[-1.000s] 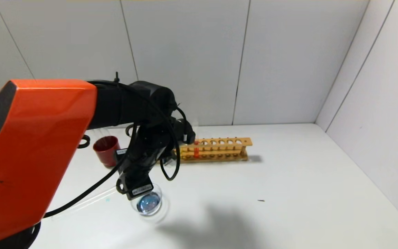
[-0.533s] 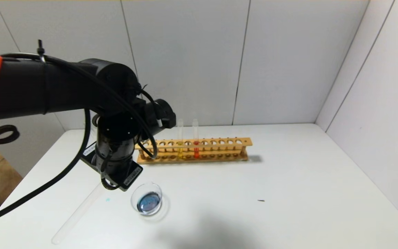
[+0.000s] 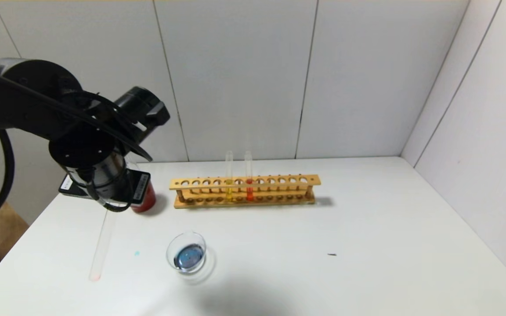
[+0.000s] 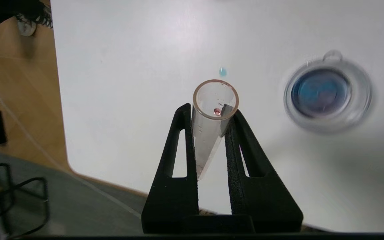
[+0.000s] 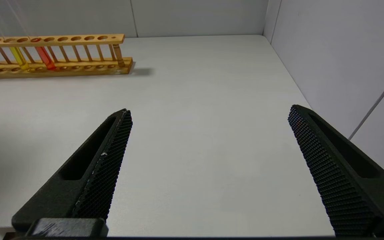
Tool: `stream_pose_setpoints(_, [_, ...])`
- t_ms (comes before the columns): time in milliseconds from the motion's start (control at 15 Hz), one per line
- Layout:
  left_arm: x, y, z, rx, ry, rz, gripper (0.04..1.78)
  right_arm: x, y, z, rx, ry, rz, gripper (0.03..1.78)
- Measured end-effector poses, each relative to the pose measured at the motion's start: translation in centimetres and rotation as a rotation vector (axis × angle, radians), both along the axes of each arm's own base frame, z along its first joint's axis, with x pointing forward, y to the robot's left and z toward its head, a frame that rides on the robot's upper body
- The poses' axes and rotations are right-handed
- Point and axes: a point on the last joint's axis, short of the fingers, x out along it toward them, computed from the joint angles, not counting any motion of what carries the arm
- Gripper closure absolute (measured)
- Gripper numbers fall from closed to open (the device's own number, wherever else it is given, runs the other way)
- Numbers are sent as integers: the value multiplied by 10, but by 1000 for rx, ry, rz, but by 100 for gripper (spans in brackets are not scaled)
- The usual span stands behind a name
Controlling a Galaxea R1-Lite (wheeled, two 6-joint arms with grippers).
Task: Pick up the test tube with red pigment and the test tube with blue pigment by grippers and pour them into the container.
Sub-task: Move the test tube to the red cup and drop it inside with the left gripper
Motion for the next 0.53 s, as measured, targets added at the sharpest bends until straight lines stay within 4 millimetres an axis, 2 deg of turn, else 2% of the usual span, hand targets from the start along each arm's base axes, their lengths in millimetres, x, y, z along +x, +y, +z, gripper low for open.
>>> stream_pose_setpoints(533, [39, 38, 26, -92, -334, 170, 152, 0, 0, 0, 0, 0, 0, 10])
